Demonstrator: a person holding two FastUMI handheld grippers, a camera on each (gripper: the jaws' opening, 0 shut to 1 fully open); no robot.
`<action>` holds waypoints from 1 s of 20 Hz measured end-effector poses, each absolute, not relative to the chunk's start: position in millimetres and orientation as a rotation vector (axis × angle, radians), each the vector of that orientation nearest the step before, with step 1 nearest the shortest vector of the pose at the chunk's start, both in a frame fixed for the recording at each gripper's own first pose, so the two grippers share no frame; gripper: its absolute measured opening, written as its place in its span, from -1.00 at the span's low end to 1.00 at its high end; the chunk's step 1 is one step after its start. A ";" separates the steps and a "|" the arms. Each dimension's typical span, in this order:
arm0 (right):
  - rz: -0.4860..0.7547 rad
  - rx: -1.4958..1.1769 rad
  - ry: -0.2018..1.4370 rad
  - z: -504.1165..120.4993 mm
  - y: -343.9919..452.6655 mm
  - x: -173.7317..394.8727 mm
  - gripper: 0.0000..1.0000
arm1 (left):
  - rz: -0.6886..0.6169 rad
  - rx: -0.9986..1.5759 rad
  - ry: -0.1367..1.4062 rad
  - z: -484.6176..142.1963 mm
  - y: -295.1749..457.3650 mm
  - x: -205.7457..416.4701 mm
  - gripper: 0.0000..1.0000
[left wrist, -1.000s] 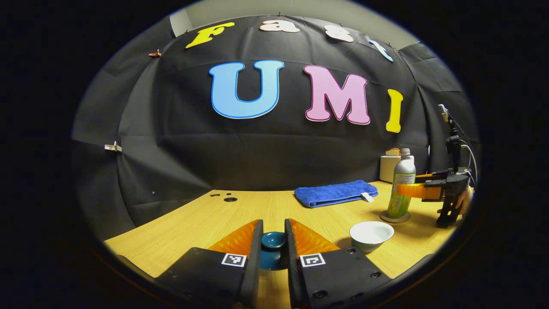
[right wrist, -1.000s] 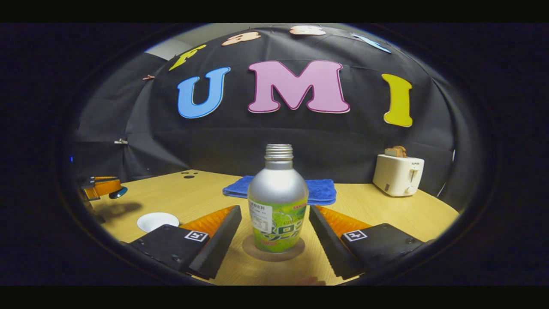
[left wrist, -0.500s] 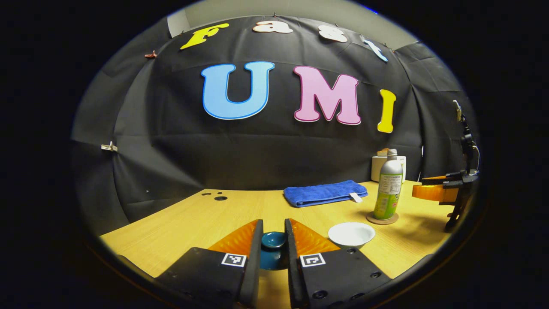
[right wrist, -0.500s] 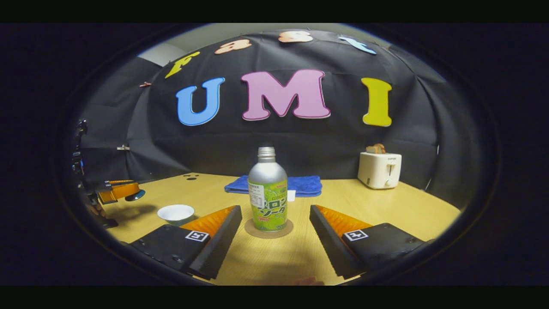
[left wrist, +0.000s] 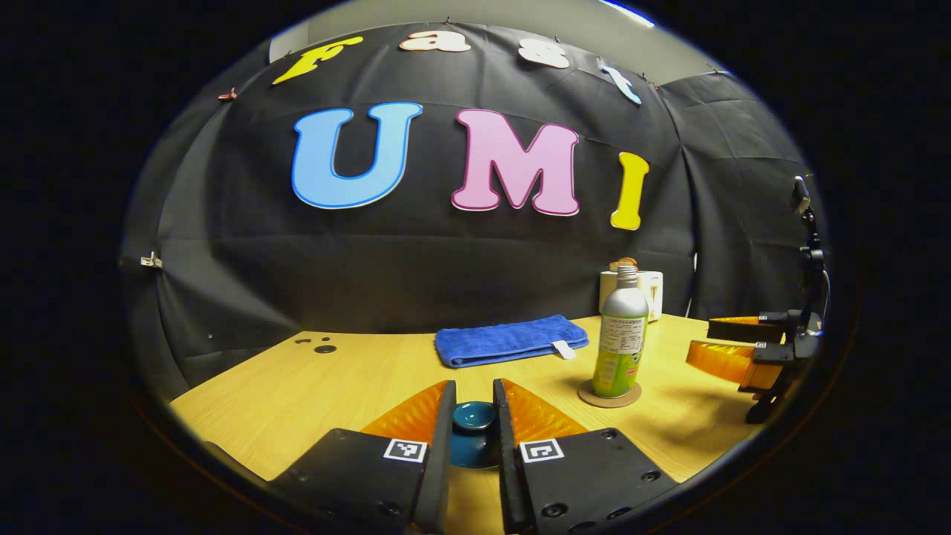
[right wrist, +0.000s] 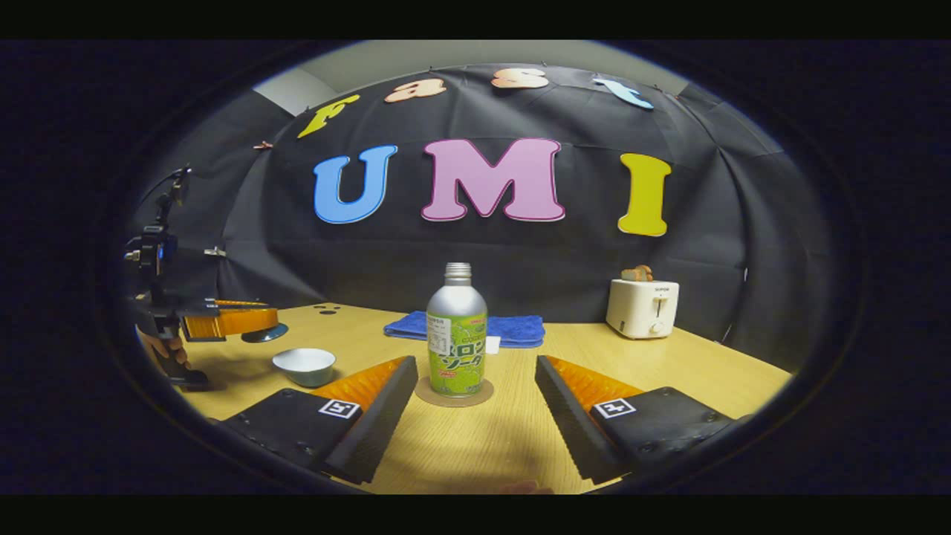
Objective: Open the teacup lid with one hand, grasp the water bottle and pour water into the teacup with the other hand; after pouring, place the water bottle on the coaster and then close the teacup lid.
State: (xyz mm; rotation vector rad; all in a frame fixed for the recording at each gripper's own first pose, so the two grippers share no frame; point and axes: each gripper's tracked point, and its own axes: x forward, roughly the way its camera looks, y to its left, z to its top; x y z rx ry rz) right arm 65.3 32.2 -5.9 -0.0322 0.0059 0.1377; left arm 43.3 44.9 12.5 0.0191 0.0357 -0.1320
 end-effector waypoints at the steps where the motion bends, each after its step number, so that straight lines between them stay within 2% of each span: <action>1: 0.149 -0.006 0.001 -8.5 35.0 67.4 0.96 | -0.145 0.017 0.054 8.4 38.0 46.3 -0.38; 7: 0.127 0.001 -0.005 -6.2 26.6 69.2 0.96 | -0.173 0.054 0.131 -11.0 7.1 66.0 -0.37; 8: 0.122 0.000 -0.003 -6.2 25.9 68.7 0.96 | -0.167 0.083 0.136 -12.3 6.2 67.5 -0.31; 9: 0.120 0.000 -0.004 -6.4 25.9 68.7 0.96 | -0.162 0.102 0.138 -13.9 6.1 69.2 -0.37; 14: 0.121 0.000 -0.004 -5.7 25.8 69.0 0.96 | -0.147 0.129 0.201 -29.4 5.3 74.3 -0.36; 16: 0.121 0.000 -0.004 -5.5 25.5 69.0 0.96 | -0.148 0.110 0.196 -27.7 7.3 74.8 -0.29; 17: 0.121 0.000 -0.004 -5.4 25.4 69.3 0.96 | -0.153 0.098 0.196 -29.1 5.1 74.9 -0.35; 20: 0.122 0.000 -0.004 -5.4 25.6 69.4 0.96 | -0.153 0.092 0.195 -28.0 5.3 72.1 -0.32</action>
